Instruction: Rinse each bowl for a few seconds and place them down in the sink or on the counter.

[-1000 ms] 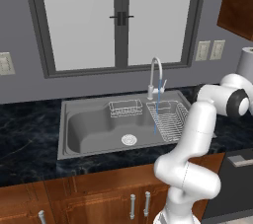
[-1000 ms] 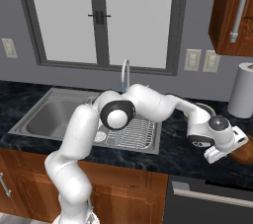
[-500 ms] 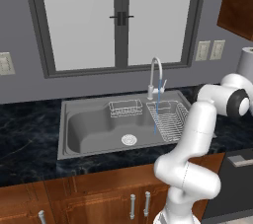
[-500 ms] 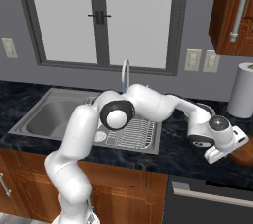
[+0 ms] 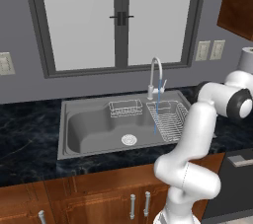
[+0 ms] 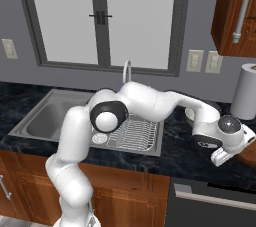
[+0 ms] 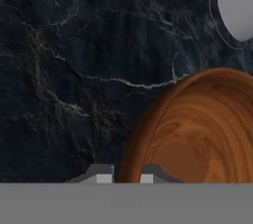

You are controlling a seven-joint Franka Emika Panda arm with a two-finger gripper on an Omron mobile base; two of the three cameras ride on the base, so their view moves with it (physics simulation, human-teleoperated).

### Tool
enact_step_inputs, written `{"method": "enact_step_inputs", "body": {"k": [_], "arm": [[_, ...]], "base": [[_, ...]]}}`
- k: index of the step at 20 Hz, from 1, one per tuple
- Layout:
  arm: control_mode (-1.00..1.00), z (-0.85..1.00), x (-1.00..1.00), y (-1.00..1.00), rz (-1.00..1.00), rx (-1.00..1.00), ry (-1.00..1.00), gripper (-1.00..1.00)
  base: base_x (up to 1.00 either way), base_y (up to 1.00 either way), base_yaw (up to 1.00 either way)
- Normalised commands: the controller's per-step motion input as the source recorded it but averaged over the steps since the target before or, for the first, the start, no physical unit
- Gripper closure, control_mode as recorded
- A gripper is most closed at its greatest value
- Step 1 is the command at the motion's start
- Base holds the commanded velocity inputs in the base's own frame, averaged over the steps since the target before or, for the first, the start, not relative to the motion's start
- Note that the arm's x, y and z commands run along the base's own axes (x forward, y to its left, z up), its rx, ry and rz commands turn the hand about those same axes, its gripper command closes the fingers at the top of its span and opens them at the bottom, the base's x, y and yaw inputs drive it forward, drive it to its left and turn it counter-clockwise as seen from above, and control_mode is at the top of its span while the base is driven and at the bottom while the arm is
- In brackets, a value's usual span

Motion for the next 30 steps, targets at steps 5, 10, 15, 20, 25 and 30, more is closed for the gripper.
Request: {"method": "enact_step_inputs", "body": {"k": [5, 10, 15, 20, 25, 30], "arm": [[-1.0, 0.45, -0.5, 0.14, 0.15, 0.0, -0.02, 1.0], [-1.0, 0.22, -0.66, 0.3, 0.19, 0.0, -0.02, 1.0], [-1.0, 0.18, -0.67, 0.42, 0.16, -0.02, -0.03, 1.0], [-1.0, 0.32, -0.39, 0.43, 0.13, -0.06, -0.01, 1.0], [-1.0, 0.56, -0.14, 0.39, 0.14, -0.1, 0.05, 1.0], [-1.0, 0.39, -0.21, 0.47, 0.18, -0.11, 0.11, 1.0]], "base": [[0.0, 0.0, 0.0], [0.0, 0.0, 0.0], [0.0, 0.0, 0.0], [0.0, 0.0, 0.0], [0.0, 0.0, 0.0], [0.0, 0.0, 0.0]]}}
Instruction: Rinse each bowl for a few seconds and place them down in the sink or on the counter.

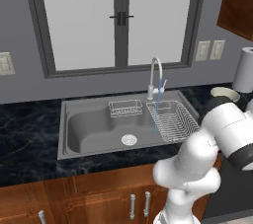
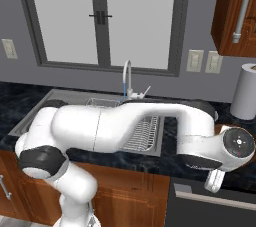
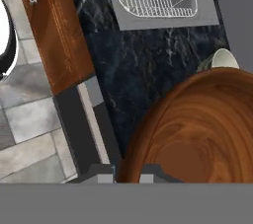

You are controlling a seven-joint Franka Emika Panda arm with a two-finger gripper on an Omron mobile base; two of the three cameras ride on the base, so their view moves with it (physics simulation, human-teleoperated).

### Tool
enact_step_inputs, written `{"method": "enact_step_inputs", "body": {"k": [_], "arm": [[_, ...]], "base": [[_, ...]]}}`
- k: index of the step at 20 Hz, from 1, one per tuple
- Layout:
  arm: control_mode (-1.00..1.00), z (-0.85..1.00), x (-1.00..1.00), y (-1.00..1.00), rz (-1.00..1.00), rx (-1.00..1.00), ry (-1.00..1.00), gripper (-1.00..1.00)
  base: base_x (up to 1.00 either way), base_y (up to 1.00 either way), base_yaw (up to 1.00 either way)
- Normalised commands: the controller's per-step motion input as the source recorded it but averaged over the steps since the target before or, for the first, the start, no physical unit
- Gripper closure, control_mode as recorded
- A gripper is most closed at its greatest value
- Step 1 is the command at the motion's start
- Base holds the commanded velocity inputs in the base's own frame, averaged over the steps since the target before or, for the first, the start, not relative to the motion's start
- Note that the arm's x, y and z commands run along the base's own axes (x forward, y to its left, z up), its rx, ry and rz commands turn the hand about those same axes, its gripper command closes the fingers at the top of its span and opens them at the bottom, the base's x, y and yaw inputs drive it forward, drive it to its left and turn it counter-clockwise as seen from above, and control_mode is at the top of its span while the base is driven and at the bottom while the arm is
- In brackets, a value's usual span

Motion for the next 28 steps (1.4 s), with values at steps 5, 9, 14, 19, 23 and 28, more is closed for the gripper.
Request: {"method": "enact_step_inputs", "body": {"k": [5, 9, 14, 19, 23, 28], "arm": [[-1.0, 0.15, -0.18, 0.51, 0.17, -0.11, 0.11, 1.0], [-1.0, 0.01, -0.1, 0.57, 0.13, -0.02, 0.08, 1.0], [-1.0, 0.0, -0.02, 0.5, 0.1, 0.02, 0.04, 1.0], [-1.0, 0.0, 0.01, 0.43, 0.13, 0.05, 0.02, 1.0], [-1.0, 0.0, 0.0, 0.37, 0.14, 0.09, 0.05, 1.0], [-1.0, 0.0, 0.02, 0.4, 0.16, 0.09, 0.04, 1.0]], "base": [[0.0, 0.0, 0.0], [0.0, 0.0, 0.0], [0.0, 0.0, 0.0], [0.0, 0.0, 0.0], [0.0, 0.0, 0.0], [0.0, 0.0, 0.0]]}}
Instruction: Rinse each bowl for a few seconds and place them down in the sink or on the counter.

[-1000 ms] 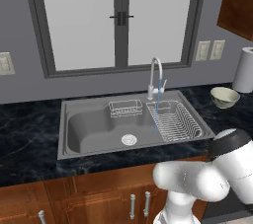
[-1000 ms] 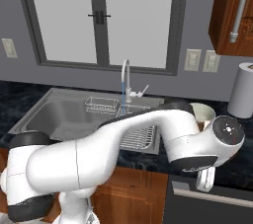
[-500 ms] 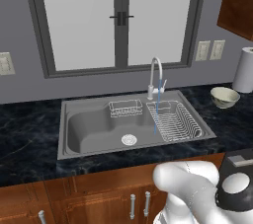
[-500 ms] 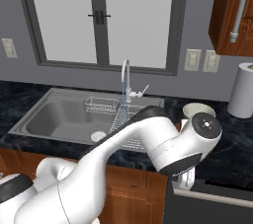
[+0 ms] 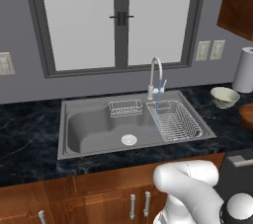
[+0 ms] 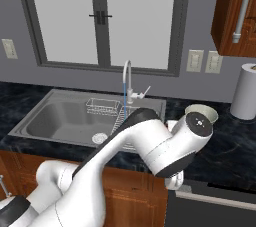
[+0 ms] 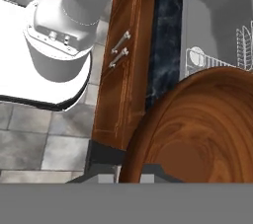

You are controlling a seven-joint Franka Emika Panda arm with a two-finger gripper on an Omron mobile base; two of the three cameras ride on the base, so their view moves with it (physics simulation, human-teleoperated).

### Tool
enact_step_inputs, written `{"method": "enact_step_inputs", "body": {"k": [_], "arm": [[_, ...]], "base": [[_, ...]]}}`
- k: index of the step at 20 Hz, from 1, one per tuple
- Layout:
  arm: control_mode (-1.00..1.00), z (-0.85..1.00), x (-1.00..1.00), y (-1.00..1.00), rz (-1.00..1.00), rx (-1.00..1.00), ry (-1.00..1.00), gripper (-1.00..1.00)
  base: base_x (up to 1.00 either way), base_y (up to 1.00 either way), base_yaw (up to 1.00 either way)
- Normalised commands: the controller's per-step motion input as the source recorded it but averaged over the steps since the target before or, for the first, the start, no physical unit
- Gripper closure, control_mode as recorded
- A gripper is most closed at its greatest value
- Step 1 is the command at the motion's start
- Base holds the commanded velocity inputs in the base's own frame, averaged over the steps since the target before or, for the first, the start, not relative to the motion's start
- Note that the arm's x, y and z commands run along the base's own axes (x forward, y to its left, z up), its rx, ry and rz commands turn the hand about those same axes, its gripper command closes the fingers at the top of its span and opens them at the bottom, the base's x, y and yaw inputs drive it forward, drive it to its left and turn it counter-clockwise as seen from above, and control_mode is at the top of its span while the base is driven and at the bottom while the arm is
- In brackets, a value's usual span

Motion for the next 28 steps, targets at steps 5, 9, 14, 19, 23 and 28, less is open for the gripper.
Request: {"method": "enact_step_inputs", "body": {"k": [5, 9, 14, 19, 23, 28], "arm": [[-1.0, 0.02, 0.21, 0.21, 0.19, 0.02, 0.05, 1.0], [-1.0, 0.03, 0.21, 0.38, 0.15, 0.0, 0.03, 1.0], [-1.0, 0.0, 0.22, 0.5, 0.09, -0.01, 0.0, 1.0], [-1.0, 0.0, 0.3, 0.44, 0.09, -0.02, -0.04, 1.0], [-1.0, 0.0, 0.31, 0.32, 0.08, -0.03, -0.09, 1.0], [-1.0, 0.0, 0.44, 0.3, 0.07, -0.04, -0.06, 1.0]], "base": [[0.0, 0.0, 0.0], [0.0, 0.0, 0.0], [0.0, 0.0, 0.0], [0.0, 0.0, 0.0], [0.0, 0.0, 0.0], [0.0, 0.0, 0.0]]}}
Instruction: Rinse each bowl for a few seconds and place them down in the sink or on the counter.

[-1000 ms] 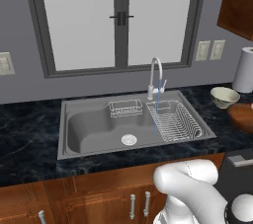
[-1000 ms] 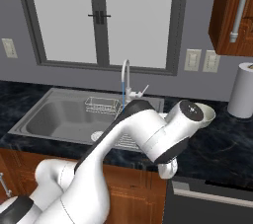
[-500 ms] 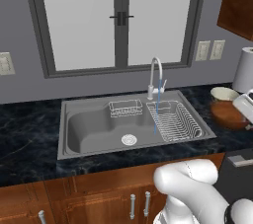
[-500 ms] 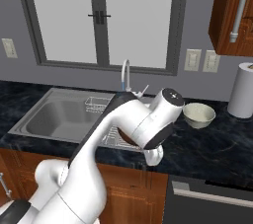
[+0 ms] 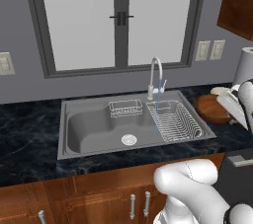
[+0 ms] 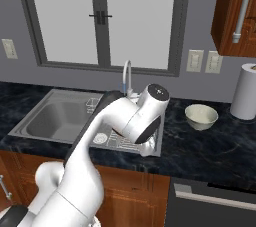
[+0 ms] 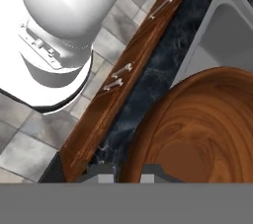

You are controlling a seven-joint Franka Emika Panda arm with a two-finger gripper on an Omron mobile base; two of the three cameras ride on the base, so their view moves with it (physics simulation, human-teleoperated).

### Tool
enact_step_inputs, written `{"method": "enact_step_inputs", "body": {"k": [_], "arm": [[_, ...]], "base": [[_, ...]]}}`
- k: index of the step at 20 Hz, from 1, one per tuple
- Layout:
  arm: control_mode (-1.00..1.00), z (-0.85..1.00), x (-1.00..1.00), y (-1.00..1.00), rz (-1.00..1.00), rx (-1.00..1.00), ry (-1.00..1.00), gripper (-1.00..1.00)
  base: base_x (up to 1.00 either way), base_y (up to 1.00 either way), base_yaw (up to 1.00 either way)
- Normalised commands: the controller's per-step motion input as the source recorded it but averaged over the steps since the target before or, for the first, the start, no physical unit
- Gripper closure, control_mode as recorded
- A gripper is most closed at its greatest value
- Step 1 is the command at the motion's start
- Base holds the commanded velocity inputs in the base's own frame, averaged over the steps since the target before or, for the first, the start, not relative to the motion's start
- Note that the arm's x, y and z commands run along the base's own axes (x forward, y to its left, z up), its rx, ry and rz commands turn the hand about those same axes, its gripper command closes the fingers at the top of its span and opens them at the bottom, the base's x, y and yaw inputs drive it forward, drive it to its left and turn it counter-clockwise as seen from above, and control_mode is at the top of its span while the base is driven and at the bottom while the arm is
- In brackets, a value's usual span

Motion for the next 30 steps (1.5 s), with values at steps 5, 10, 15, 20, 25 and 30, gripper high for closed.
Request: {"method": "enact_step_inputs", "body": {"k": [5, 10, 15, 20, 25, 30], "arm": [[-1.0, -0.01, 0.39, 0.36, 0.06, -0.05, -0.04, 1.0], [-1.0, -0.12, 0.33, 0.19, 0.08, -0.05, -0.01, 1.0], [-1.0, -0.17, 0.34, 0.04, 0.1, -0.05, 0.0, 1.0], [-1.0, -0.05, 0.35, 0.03, 0.1, -0.03, 0.0, 1.0], [-1.0, -0.02, 0.31, 0.04, 0.09, -0.02, 0.0, 1.0], [-1.0, -0.05, 0.28, 0.0, 0.09, 0.0, 0.0, 1.0]], "base": [[0.0, 0.0, 0.0], [0.0, 0.0, 0.0], [0.0, 0.0, 0.0], [0.0, 0.0, 0.0], [0.0, 0.0, 0.0], [0.0, 0.0, 0.0]]}}
